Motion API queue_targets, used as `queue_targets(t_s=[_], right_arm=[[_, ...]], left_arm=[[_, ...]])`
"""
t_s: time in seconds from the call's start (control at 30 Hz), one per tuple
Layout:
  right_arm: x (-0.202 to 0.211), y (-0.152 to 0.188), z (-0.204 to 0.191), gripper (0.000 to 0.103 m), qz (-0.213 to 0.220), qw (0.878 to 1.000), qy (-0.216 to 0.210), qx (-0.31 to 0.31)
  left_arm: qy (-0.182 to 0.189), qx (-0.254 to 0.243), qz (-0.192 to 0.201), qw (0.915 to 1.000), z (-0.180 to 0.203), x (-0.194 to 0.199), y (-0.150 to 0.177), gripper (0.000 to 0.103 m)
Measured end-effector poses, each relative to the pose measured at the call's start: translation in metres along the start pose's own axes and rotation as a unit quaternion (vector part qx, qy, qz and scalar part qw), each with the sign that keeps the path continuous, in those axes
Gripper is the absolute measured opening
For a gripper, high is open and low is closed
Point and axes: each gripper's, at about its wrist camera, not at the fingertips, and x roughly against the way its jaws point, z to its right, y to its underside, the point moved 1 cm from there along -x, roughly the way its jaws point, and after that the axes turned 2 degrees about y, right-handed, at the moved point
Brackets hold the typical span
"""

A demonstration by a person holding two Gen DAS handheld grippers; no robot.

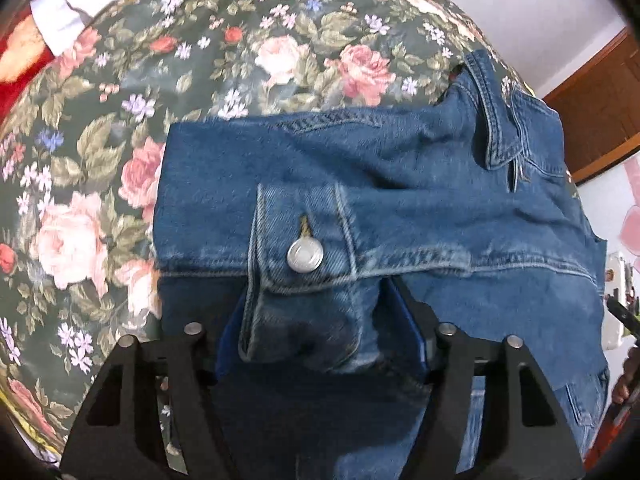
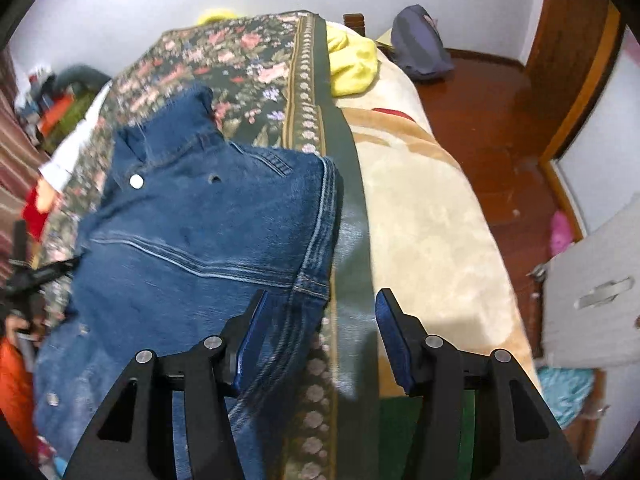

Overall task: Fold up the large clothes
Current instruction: 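Grasp the other sleeve with the left gripper while the right gripper grasps the jacket edge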

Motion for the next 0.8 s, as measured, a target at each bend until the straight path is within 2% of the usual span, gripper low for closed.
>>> queue_targets(t_s=[0.03, 0.13, 0.2, 0.3, 0.43, 0.5, 0.57, 0.63, 0.73, 0.8], right_arm=[[-0.001, -0.001, -0.001, 0.051, -0.001, 1.0, -0.008, -0.003], [-0.008, -0.006, -0.006, 0.051, -0.006, 1.0, -0.021, -0.004], [-0.011, -0.009, -0.01, 0.051, -0.007, 1.0, -0.029, -0.006], [-0.016, -0.011, -0.014, 0.051, -0.01, 0.999, -0.04, -0.009], [-0.019, -0.012, -0.019, 0.051, -0.011, 0.999, -0.04, -0.002], [-0.018, -0.011, -0.02, 0.051, -0.01, 0.999, -0.04, 0.001], [-0.017, -0.011, -0.021, 0.051, -0.009, 0.999, -0.042, 0.0], [-0.016, -0.012, -0.021, 0.051, -0.007, 0.999, -0.043, -0.002], [-0.015, -0.012, -0.02, 0.051, -0.006, 0.999, -0.045, -0.006], [-0.015, -0.013, -0.02, 0.051, -0.008, 0.999, -0.047, -0.007]], left_arm=[[-0.011, -0.007, 0.005, 0.9999, 0.004, 0.001, -0.001, 0.052], [-0.048, -0.032, 0.033, 0.9978, 0.019, 0.014, -0.002, 0.04], [-0.073, -0.058, 0.066, 0.9935, 0.035, 0.032, -0.002, 0.036], [-0.103, -0.091, 0.117, 0.9836, 0.056, 0.062, -0.002, 0.035], [-0.105, -0.107, 0.172, 0.9736, 0.063, 0.106, -0.002, 0.035], [-0.107, -0.108, 0.183, 0.9713, 0.058, 0.117, -0.004, 0.035], [-0.114, -0.106, 0.183, 0.9707, 0.049, 0.117, -0.003, 0.035], [-0.123, -0.095, 0.167, 0.9737, 0.035, 0.106, -0.003, 0.036], [-0.113, -0.084, 0.107, 0.9842, 0.014, 0.073, 0.005, 0.038], [-0.11, -0.082, 0.065, 0.9884, 0.004, 0.049, 0.014, 0.042]])
